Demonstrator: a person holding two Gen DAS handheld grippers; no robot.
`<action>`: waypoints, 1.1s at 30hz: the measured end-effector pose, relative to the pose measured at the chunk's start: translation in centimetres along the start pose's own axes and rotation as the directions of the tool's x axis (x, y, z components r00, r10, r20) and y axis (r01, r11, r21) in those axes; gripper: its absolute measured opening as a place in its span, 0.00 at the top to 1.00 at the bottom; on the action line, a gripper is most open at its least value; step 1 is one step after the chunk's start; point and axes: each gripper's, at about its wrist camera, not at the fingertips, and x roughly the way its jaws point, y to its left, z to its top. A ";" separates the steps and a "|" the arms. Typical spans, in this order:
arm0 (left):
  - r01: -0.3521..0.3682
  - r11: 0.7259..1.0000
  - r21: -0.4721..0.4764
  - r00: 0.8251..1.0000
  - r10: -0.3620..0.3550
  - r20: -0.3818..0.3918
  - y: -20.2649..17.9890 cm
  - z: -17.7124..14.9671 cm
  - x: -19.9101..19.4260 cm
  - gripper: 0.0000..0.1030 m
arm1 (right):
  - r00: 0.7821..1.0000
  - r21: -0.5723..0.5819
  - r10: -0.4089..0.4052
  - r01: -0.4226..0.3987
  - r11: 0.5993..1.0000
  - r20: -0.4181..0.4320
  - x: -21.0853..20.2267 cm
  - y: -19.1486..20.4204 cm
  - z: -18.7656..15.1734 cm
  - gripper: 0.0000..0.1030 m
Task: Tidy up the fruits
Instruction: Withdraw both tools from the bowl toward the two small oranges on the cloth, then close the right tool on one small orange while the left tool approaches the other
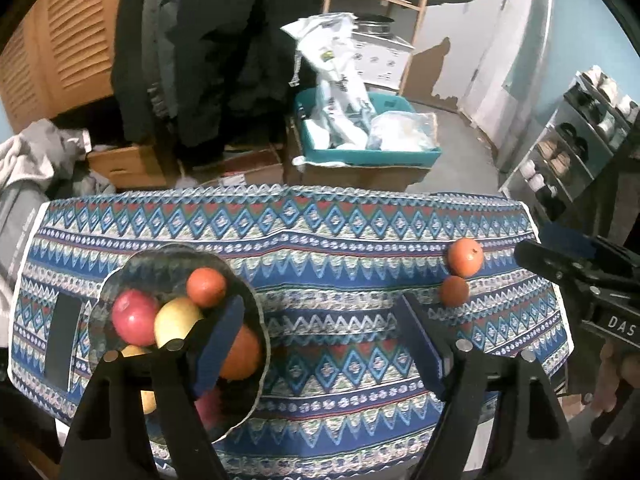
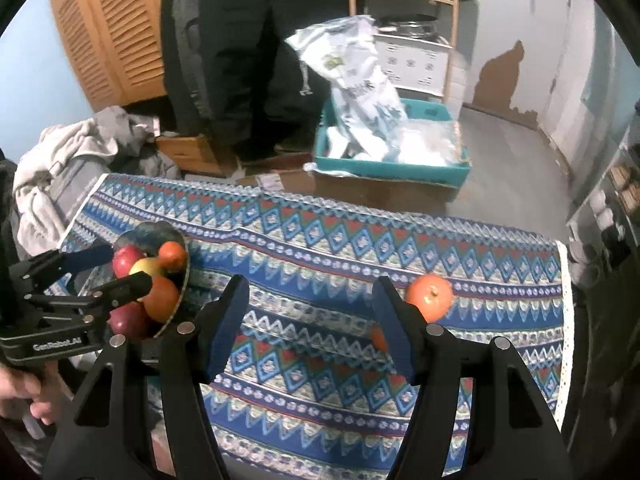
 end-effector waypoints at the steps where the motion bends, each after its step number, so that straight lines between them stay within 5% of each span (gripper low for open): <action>1: 0.002 1.000 0.011 1.000 -0.002 -0.001 -0.5 0.1 0.1 0.22 | 1.000 0.007 -0.005 0.005 1.000 0.001 -0.1 -0.4 -0.1 0.37; 17: 0.025 0.997 0.075 0.999 -0.023 -0.030 -5.9 2.6 2.6 0.17 | 0.996 0.097 -0.071 0.075 0.992 -0.049 1.0 -7.6 -1.8 0.32; 33: -0.012 0.992 0.129 0.989 0.031 -0.145 -7.6 3.0 11.4 0.17 | 0.980 0.168 -0.036 0.070 0.983 -0.198 9.9 -12.6 -2.7 0.27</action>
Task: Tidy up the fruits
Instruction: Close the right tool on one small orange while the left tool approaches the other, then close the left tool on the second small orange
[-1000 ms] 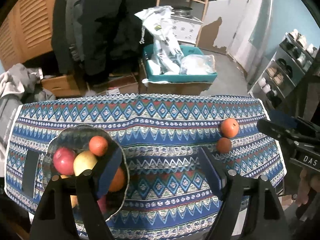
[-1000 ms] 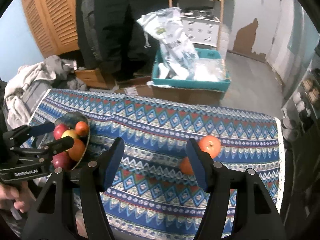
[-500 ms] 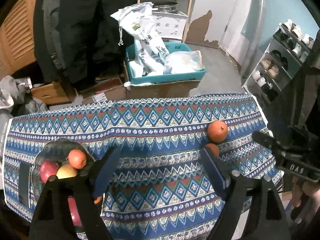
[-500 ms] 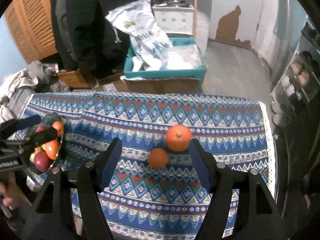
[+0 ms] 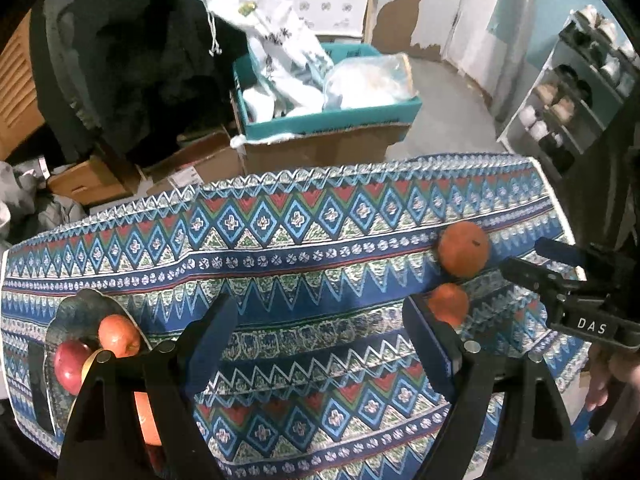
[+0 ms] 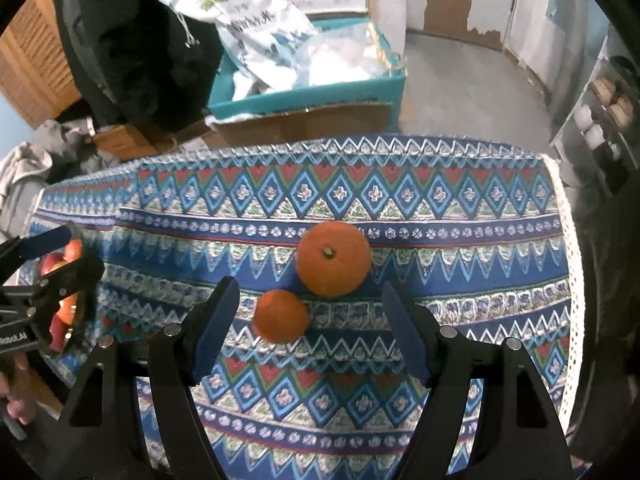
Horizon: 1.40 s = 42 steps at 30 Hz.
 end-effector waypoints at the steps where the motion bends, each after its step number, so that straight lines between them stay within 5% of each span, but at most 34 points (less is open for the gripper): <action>1: 0.000 1.000 -0.006 1.000 0.000 -0.009 0.1 0.0 0.7 0.16 | 1.000 0.000 -0.002 0.002 1.000 -0.009 0.6 -0.1 0.1 0.26; 21: 0.026 0.999 -0.032 0.994 -0.029 -0.109 1.6 1.2 7.5 0.16 | 0.991 0.026 -0.054 0.057 0.998 -0.123 9.0 -1.1 0.6 0.24; 26: 0.024 1.000 -0.010 0.993 -0.025 -0.118 0.9 1.4 8.3 0.16 | 0.994 0.043 -0.028 0.033 0.999 -0.102 9.1 -1.4 0.9 0.35; 42: 0.135 0.991 -0.012 0.980 -0.136 -0.147 -3.3 1.3 8.2 0.16 | 0.995 0.124 -0.090 0.093 0.988 -0.036 4.0 -5.0 -1.2 0.36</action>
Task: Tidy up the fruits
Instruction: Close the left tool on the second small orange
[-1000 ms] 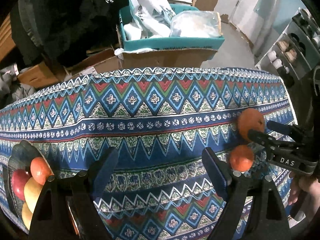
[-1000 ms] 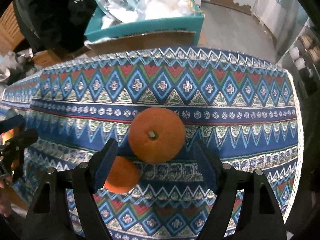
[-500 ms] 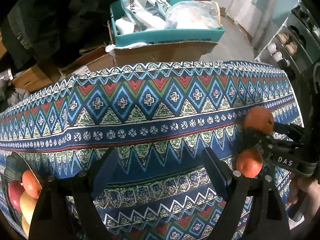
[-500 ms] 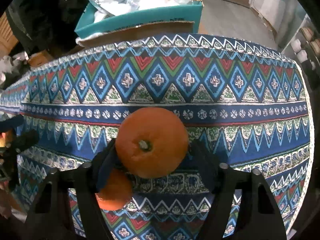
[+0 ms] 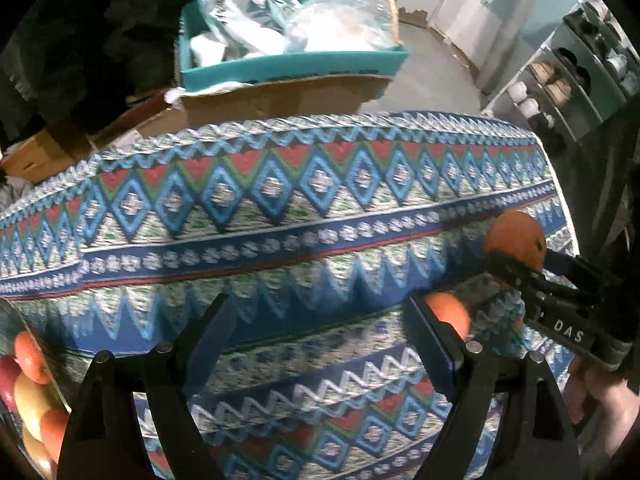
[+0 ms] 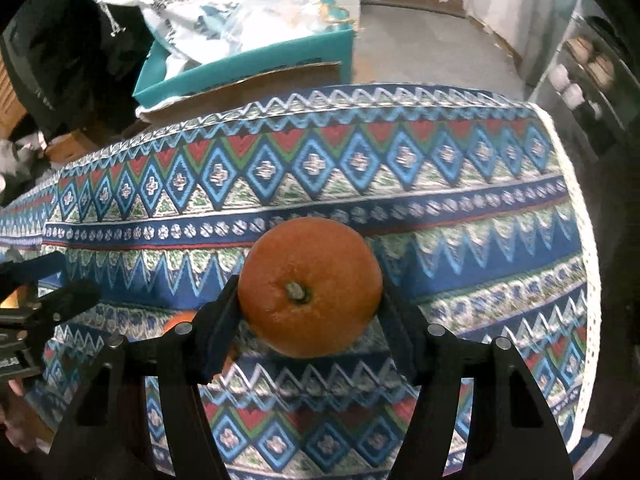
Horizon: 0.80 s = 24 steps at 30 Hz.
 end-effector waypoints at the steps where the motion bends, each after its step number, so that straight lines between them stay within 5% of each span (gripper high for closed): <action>1: 0.010 1.000 0.004 1.000 -0.010 -0.003 -0.5 0.0 0.1 0.16 | 1.000 0.005 0.003 -0.003 1.000 0.002 -0.2 -0.3 -0.3 0.36; 11: 0.018 0.995 0.095 1.000 -0.016 -0.019 -5.7 -0.8 1.3 0.16 | 1.000 0.040 0.000 0.001 0.999 -0.008 -1.9 -2.5 -3.0 0.36; 24: 0.020 0.990 0.143 0.998 -0.012 -0.059 -7.8 -1.9 4.2 0.16 | 1.000 0.058 0.001 -0.001 0.998 -0.013 -2.8 -4.0 -4.1 0.36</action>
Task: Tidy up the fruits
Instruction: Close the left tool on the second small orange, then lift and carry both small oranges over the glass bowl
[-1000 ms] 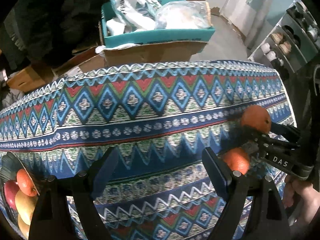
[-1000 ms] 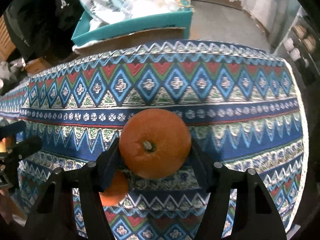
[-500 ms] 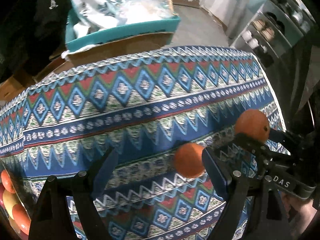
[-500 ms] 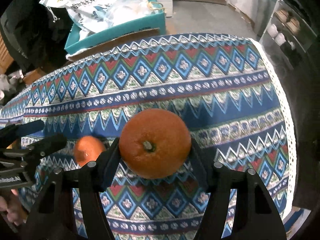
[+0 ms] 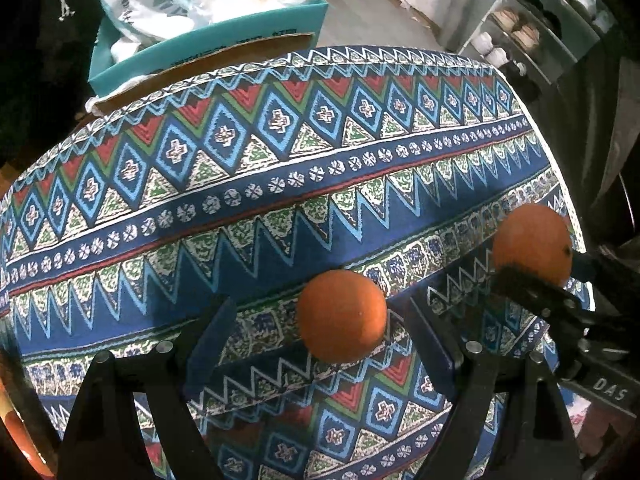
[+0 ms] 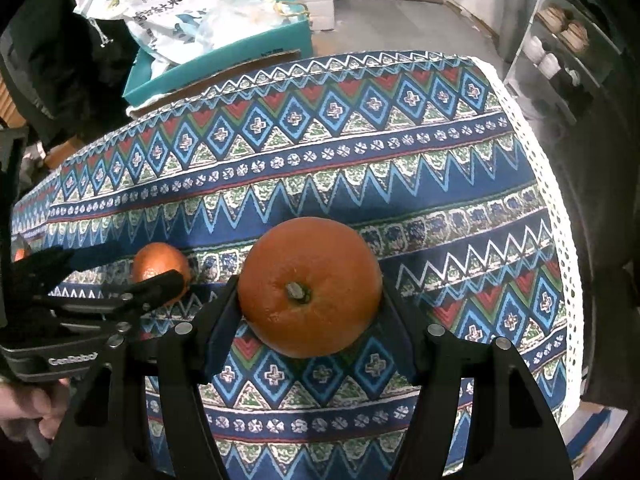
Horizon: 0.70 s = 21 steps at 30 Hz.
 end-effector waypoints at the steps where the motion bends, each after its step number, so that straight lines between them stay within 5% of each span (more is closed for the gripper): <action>1: -0.002 1.000 0.007 1.000 0.002 0.000 -0.2 0.1 0.3 0.16 | 1.000 0.003 0.001 -0.001 1.000 -0.001 0.0 -0.1 0.0 0.36; 9: 0.054 0.998 0.043 0.998 -0.053 -0.015 -0.8 -0.3 1.1 0.54 | 1.000 0.005 0.007 -0.007 1.000 -0.007 0.3 0.0 0.2 0.36; 21: 0.009 0.995 0.101 0.996 -0.017 0.082 -1.1 -0.4 -2.3 0.55 | 0.999 -0.059 -0.012 0.015 0.998 0.049 -1.2 1.9 0.7 0.36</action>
